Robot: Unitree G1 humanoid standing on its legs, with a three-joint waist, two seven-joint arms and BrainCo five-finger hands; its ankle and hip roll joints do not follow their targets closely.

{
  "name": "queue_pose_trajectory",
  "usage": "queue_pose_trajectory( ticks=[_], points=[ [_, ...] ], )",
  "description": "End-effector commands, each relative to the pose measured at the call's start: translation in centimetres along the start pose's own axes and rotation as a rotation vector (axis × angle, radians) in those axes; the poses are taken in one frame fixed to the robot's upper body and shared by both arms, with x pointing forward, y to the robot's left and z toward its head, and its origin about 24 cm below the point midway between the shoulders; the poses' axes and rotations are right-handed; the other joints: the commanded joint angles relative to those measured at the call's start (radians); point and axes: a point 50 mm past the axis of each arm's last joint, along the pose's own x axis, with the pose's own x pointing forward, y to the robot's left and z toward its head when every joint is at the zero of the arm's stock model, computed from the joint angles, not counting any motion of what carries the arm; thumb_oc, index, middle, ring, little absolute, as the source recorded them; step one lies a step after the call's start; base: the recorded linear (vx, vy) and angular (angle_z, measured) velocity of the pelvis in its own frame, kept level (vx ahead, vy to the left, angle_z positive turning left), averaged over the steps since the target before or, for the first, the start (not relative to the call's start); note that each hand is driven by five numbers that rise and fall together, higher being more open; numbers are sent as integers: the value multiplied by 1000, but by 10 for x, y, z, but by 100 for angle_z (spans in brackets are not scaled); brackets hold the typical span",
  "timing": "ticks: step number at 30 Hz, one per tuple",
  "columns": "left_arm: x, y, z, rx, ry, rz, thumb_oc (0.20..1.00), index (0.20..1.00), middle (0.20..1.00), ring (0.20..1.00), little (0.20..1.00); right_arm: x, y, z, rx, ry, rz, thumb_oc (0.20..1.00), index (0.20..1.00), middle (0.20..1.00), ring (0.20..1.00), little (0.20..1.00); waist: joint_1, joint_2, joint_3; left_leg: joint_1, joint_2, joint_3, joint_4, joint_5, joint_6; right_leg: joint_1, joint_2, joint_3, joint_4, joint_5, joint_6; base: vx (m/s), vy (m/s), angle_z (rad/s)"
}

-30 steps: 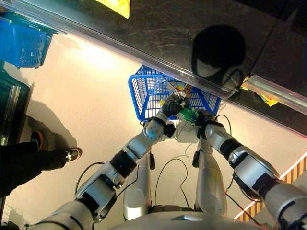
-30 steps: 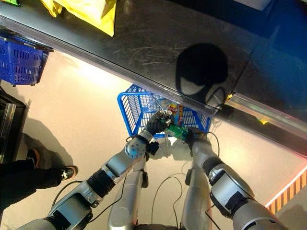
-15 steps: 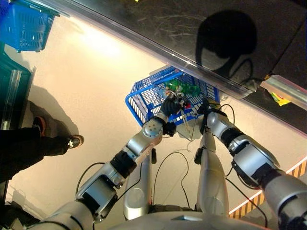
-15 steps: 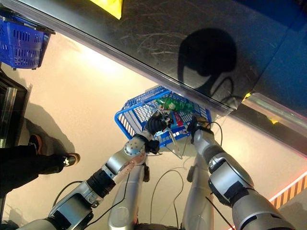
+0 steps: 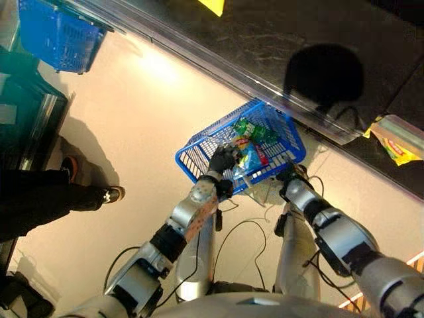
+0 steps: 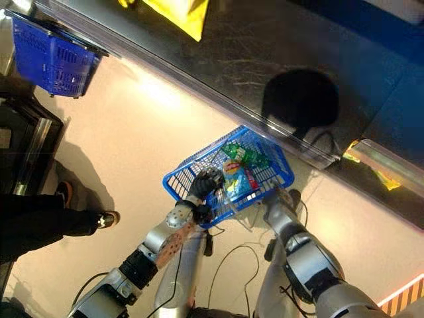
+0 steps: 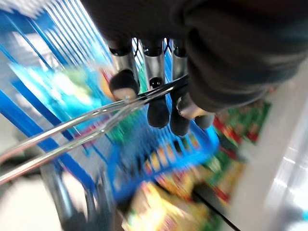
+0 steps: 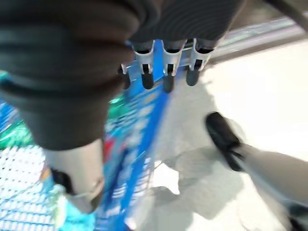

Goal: Pick up the snacks into the basket

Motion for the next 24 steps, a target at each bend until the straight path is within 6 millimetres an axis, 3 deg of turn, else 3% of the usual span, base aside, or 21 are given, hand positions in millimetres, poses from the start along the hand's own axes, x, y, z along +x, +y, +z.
queue_pose_trajectory(
  ticks=[1,5,7,9,11,12,13,14,16,17,18,24],
  points=[
    [7,-6,11,93,-108,45,200,200,200,200,200,2,-15,-28,122,99,-74,1000,1000,1000,1000,1000,-22,36,-2,15,-88,42,-38,21,25,-15,18,45,61,-32,40,75,-29,8],
    [-2,46,-52,199,172,235,200,200,200,200,200,-8,-6,-66,172,185,-77,1000,1000,1000,1000,1000,-62,-18,-2,101,-79,42,-38,6,30,69,33,46,74,-55,32,58,-43,3],
    [-12,69,-80,173,312,315,200,200,200,200,200,-15,1,-84,197,236,-60,1000,1000,1000,1000,1000,-76,-41,-15,142,-74,42,-38,-3,33,108,40,48,79,-71,28,81,-68,-1],
    [-32,87,-114,228,492,365,200,200,200,200,200,-21,7,-100,229,287,-43,1000,1000,1000,1000,1000,-87,-63,-50,179,-62,43,-38,-13,34,142,48,44,82,-85,25,129,-75,-9],
    [-39,95,-123,248,543,393,200,200,200,200,200,-27,13,-110,236,320,-26,1000,1000,1000,1000,1000,-88,-70,-74,194,-58,43,-38,-20,35,155,52,46,81,-89,23,118,-49,-12],
    [-66,109,-150,246,701,440,200,200,200,200,200,-38,26,-129,246,385,10,1000,1000,1000,1000,1000,-92,-87,-121,229,-50,49,-38,-33,37,187,63,51,77,-101,20,90,-40,-6],
    [-66,109,-150,246,701,440,200,200,200,200,200,-38,26,-129,246,385,10,1000,1000,1000,1000,1000,-92,-87,-121,229,-50,49,-38,-33,37,187,63,51,77,-101,20,211,-71,-5],
    [-89,120,-168,280,804,462,200,200,200,200,200,-50,38,-147,242,448,51,1000,1000,1000,1000,1000,-95,-100,-175,263,-42,55,-38,-49,41,217,74,57,75,-115,16,173,-55,-7],
    [-114,127,-184,279,899,468,200,200,200,200,200,-64,45,-169,270,522,76,1000,1000,1000,1000,1000,-95,-113,-226,292,-33,65,-38,-62,41,246,83,65,71,-127,15,163,-56,-12],
    [-114,127,-185,279,901,468,200,200,200,200,200,-65,45,-169,270,524,77,1000,1000,1000,1000,1000,-94,-113,-227,293,-33,66,-38,-63,41,246,83,65,71,-127,15,148,-46,-25],
    [-132,132,-195,255,958,485,200,200,200,200,200,-79,54,-187,287,597,106,1000,1000,1000,1000,1000,-94,-121,-276,315,-27,71,-38,-73,41,271,86,67,63,-135,16,139,-39,-22],
    [-169,135,-215,205,1070,500,200,200,200,200,200,-109,76,-212,357,718,177,1000,1000,1000,1000,1000,-98,-136,-388,356,-20,76,-38,-88,41,312,96,73,67,-158,17,103,-32,-13]
  ],
)
